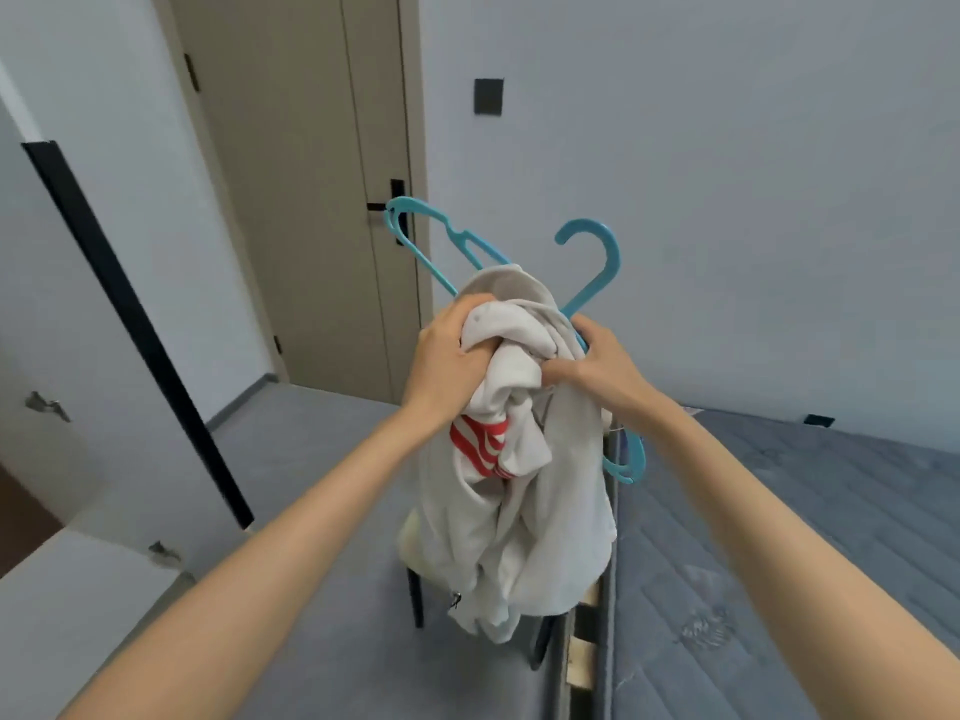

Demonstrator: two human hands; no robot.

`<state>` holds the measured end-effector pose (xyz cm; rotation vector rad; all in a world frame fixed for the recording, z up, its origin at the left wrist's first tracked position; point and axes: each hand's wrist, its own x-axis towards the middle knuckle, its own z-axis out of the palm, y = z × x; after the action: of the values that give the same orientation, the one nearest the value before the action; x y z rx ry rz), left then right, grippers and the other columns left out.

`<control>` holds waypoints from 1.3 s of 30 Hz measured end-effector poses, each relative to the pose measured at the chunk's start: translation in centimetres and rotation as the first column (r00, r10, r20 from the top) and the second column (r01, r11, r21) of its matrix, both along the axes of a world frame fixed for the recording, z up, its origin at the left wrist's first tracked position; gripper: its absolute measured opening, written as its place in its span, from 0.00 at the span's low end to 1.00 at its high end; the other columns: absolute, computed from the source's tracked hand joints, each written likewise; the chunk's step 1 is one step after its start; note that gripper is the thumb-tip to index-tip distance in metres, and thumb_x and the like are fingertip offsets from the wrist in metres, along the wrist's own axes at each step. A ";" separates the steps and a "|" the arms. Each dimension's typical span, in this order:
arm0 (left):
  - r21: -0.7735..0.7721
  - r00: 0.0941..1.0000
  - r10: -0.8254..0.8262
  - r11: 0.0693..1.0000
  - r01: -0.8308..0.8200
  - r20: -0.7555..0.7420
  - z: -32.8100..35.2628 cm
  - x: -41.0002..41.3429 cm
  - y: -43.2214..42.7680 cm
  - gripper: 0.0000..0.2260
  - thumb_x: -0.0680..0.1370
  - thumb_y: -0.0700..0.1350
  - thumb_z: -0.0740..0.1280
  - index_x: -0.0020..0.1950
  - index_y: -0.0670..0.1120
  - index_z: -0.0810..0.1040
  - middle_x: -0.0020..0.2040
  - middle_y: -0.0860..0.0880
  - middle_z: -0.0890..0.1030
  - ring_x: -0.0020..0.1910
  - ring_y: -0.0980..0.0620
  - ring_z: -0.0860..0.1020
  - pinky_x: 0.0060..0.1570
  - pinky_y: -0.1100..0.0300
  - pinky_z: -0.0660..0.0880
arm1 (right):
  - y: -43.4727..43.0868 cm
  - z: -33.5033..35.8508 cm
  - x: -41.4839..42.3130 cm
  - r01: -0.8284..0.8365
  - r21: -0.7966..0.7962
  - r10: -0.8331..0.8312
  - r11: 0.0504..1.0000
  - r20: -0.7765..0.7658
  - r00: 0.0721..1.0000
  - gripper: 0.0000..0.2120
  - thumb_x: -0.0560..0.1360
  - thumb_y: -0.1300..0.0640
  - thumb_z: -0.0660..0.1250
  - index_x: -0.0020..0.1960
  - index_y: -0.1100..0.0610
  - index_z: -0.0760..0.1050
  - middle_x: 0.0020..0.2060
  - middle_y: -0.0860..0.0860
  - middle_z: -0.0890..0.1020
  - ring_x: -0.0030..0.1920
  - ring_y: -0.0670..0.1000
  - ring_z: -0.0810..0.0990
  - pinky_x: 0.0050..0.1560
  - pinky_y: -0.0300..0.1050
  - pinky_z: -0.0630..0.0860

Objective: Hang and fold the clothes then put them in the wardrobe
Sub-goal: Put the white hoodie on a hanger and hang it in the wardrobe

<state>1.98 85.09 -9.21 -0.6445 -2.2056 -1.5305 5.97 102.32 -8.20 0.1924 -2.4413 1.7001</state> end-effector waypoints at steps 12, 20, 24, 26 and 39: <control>-0.004 0.878 -0.476 0.879 0.477 0.051 0.8 -7.5 19.9 0.11 0.78 0.44 0.63 0.60 0.48 0.74 0.58 0.47 0.77 0.52 0.55 0.74 0.51 0.67 0.69 | 14.0 0.6 0.1 0.613 -0.010 -0.612 0.790 -0.081 0.787 0.10 0.63 0.56 0.69 0.42 0.49 0.72 0.33 0.37 0.77 0.34 0.37 0.74 0.34 0.32 0.71; 0.072 0.737 -0.676 0.736 0.674 0.011 2.8 -7.8 28.6 0.11 0.79 0.43 0.62 0.61 0.48 0.74 0.58 0.48 0.77 0.54 0.54 0.75 0.55 0.63 0.72 | 19.4 2.8 1.6 0.805 -0.020 -0.796 0.592 -0.168 0.581 0.15 0.67 0.62 0.70 0.42 0.43 0.70 0.36 0.41 0.76 0.32 0.32 0.74 0.31 0.25 0.69; 0.075 0.713 -0.700 0.714 0.696 0.038 0.7 -9.3 31.7 0.08 0.78 0.43 0.61 0.56 0.50 0.75 0.56 0.50 0.78 0.54 0.54 0.76 0.52 0.65 0.71 | 22.5 1.1 0.6 0.826 0.069 -0.812 0.559 -0.155 0.563 0.13 0.66 0.61 0.69 0.44 0.44 0.73 0.38 0.42 0.78 0.35 0.35 0.75 0.35 0.28 0.71; 0.030 0.700 -0.711 0.703 0.711 0.068 -1.1 -10.2 32.2 0.08 0.78 0.42 0.61 0.54 0.52 0.75 0.55 0.52 0.78 0.53 0.55 0.75 0.48 0.72 0.68 | 23.5 -0.9 0.2 0.827 0.113 -0.819 0.551 -0.119 0.562 0.12 0.64 0.59 0.69 0.47 0.53 0.74 0.39 0.50 0.79 0.38 0.43 0.74 0.38 0.37 0.73; -0.134 0.666 -0.687 0.660 0.739 0.290 -26.2 -12.6 37.8 0.14 0.76 0.39 0.67 0.60 0.49 0.77 0.58 0.50 0.78 0.57 0.54 0.73 0.49 0.71 0.66 | 31.8 -25.8 -1.5 0.798 0.319 -0.859 0.511 0.231 0.458 0.15 0.60 0.53 0.69 0.39 0.56 0.66 0.33 0.49 0.74 0.35 0.51 0.70 0.36 0.47 0.67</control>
<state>-10.60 122.85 -35.45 -1.6808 -2.4667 -1.7376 4.45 134.16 -33.96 -1.2386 -2.2107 1.0911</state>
